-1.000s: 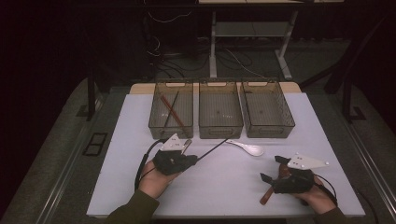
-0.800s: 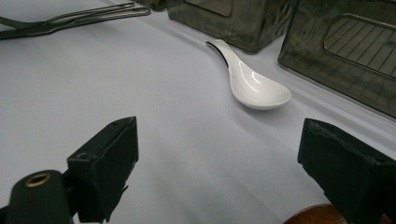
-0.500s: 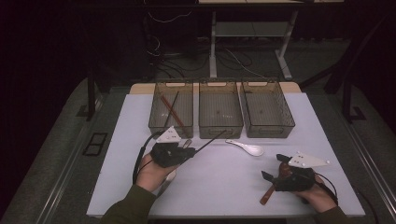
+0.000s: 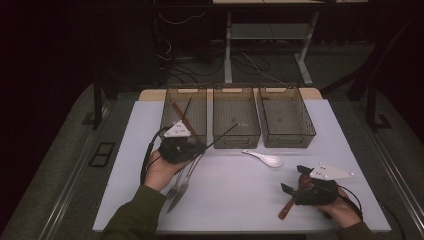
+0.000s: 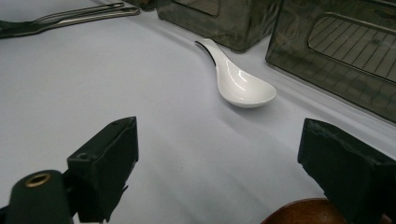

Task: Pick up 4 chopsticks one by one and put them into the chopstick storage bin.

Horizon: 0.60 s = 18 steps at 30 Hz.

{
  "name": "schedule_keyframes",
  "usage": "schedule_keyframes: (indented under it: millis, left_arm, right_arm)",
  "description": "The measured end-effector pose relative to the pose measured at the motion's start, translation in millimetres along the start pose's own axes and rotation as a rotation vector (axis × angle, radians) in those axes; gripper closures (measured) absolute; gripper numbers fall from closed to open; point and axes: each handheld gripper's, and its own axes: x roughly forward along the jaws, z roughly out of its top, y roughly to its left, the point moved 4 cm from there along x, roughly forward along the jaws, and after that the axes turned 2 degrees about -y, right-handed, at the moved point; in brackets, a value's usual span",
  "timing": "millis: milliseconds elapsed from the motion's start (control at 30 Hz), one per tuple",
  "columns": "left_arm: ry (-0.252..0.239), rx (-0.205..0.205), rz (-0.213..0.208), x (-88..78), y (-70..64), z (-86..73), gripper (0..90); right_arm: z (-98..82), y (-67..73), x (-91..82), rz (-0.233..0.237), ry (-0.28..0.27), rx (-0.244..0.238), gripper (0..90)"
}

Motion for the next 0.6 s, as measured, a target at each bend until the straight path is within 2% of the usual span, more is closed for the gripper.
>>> schedule_keyframes:
  millis: [333,433,600]
  left_arm:
    - [-0.019,-0.01,0.032,-0.5,25.0,27.9,85.6]
    - [-0.016,-0.006,0.05,-0.3,35.0,37.0,85.6]
    - [-0.015,-0.024,0.089,2.6,54.2,47.7,85.6]
  right_arm:
    - [0.0,0.7,-0.4,0.002,0.0,-0.003,11.9]
    - [0.0,0.4,-0.5,0.001,-0.001,-0.003,11.9]
    - [0.1,1.0,-0.9,0.002,-0.001,-0.002,11.9]
